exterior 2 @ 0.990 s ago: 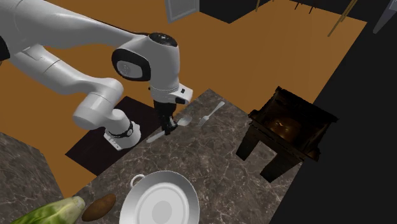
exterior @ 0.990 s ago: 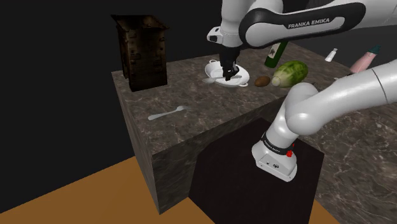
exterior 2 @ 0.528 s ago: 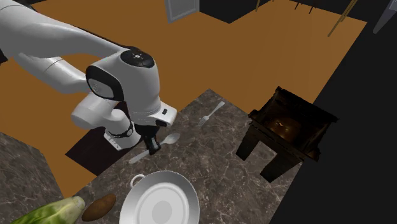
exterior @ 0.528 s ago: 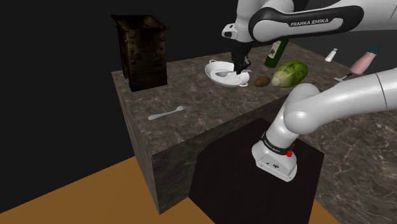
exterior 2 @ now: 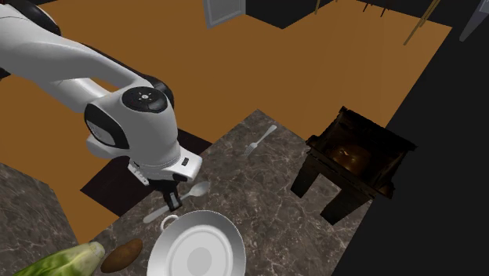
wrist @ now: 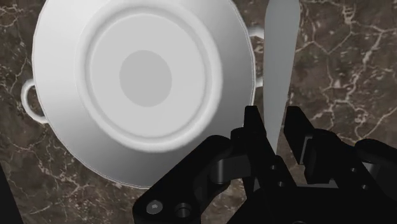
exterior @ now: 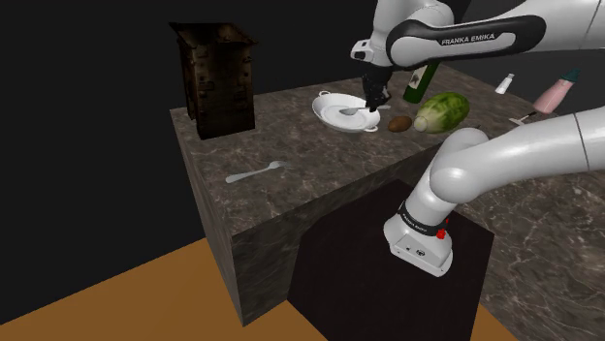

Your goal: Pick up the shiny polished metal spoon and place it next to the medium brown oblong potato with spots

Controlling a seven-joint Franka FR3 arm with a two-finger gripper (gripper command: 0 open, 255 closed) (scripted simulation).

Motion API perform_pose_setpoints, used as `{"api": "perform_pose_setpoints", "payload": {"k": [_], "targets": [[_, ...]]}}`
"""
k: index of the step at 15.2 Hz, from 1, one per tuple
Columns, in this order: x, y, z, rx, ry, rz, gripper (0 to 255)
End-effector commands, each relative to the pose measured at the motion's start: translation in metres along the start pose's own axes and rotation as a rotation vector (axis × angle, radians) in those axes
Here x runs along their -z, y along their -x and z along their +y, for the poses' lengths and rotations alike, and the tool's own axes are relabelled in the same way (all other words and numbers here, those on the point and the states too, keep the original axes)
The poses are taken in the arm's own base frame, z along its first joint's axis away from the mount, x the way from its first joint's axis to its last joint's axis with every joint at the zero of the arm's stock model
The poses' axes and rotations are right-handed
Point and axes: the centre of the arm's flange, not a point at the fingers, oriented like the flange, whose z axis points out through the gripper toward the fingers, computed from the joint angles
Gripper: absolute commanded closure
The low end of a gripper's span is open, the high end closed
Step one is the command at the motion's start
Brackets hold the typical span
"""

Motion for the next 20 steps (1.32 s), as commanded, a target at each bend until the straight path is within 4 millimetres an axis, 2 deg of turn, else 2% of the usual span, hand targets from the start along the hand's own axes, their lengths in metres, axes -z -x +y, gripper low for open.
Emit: {"api": "perform_pose_setpoints", "payload": {"k": [1, 20], "targets": [[-0.01, -0.003, 0.0, 0.0, 0.0, 0.0, 255], [-0.108, -0.025, -0.012, 0.0, 0.0, 0.0, 255]]}}
